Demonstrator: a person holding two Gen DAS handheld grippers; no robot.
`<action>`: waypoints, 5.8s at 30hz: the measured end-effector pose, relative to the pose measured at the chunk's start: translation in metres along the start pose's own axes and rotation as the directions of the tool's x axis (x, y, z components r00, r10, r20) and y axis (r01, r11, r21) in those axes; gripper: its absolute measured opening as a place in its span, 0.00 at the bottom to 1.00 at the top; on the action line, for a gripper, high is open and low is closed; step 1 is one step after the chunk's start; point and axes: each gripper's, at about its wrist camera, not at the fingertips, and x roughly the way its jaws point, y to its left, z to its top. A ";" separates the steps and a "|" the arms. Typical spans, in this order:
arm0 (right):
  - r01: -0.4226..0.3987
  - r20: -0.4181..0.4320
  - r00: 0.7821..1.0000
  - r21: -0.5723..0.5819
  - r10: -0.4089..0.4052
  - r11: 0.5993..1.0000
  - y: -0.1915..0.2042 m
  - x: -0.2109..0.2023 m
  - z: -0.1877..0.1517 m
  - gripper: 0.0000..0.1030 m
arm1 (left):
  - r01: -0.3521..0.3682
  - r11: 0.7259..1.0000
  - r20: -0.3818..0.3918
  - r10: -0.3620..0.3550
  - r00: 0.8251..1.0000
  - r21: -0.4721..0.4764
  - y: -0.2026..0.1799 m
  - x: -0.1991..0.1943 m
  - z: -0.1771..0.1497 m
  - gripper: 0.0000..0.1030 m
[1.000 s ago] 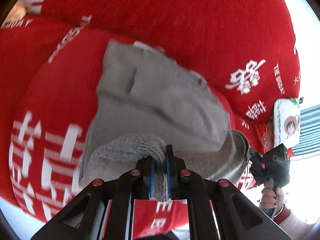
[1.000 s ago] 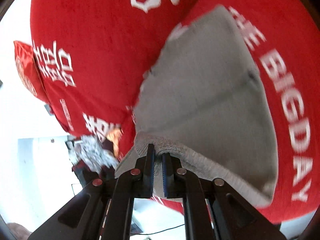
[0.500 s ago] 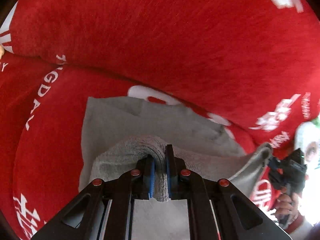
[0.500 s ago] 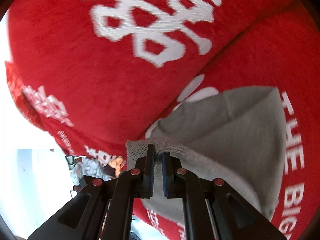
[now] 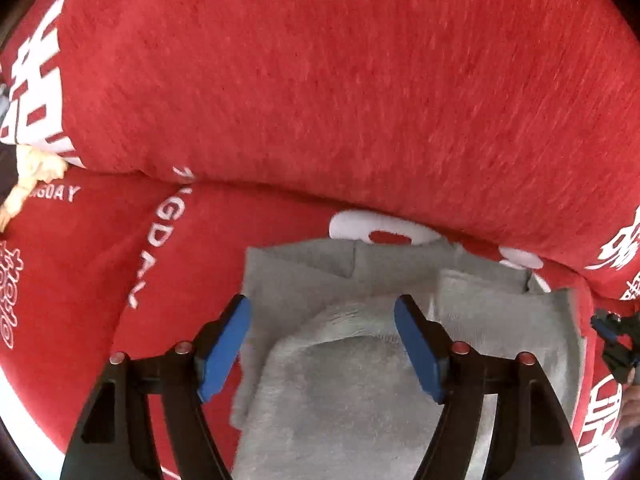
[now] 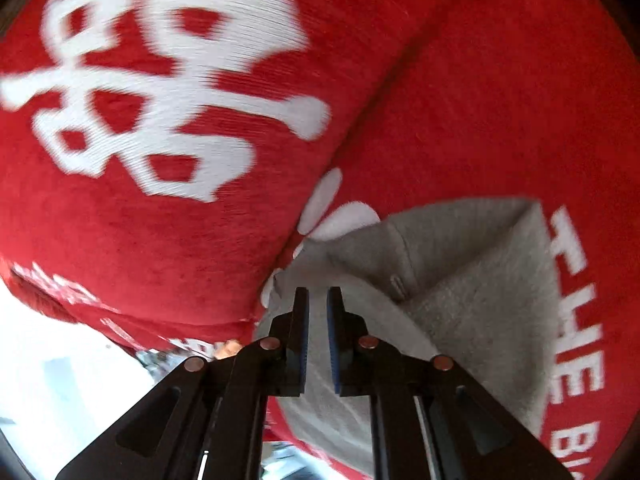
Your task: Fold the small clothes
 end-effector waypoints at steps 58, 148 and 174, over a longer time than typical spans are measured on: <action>0.052 -0.103 0.994 0.106 -0.041 0.993 0.005 0.169 -0.298 0.44 | 0.454 0.890 -0.405 -0.430 0.807 -0.041 0.085 0.030 -0.122 0.24; 0.405 -0.116 0.890 -0.248 -0.442 0.880 0.032 0.089 -0.281 0.62 | 0.041 0.985 -0.388 0.027 0.921 0.165 0.047 -0.010 -0.175 1.00; 0.118 -0.199 0.975 0.066 -0.103 0.991 0.007 0.157 -0.301 0.62 | 0.157 0.988 -0.436 -0.139 0.889 0.005 0.111 0.014 -0.150 1.00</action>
